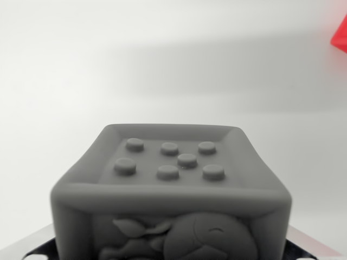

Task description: Destack cube

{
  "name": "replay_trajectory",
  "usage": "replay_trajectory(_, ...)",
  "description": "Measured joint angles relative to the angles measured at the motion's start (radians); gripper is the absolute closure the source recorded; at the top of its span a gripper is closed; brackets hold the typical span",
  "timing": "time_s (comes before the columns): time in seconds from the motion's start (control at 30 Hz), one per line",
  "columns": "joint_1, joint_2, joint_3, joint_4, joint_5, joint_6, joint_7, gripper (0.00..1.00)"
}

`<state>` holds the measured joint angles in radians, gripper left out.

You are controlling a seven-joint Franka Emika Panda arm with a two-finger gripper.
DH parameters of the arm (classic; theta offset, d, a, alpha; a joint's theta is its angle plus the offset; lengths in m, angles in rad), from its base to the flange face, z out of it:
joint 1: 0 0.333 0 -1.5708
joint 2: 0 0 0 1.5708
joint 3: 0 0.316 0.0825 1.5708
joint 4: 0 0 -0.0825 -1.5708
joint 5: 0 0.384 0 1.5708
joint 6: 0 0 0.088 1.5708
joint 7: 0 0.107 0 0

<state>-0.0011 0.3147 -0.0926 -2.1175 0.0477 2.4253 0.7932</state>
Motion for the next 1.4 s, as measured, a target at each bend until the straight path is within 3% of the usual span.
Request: replay_trajectory(1.4, 0.090, -0.061, 0.052, -0.109, -0.026, 0.049, -0.050, 1.00)
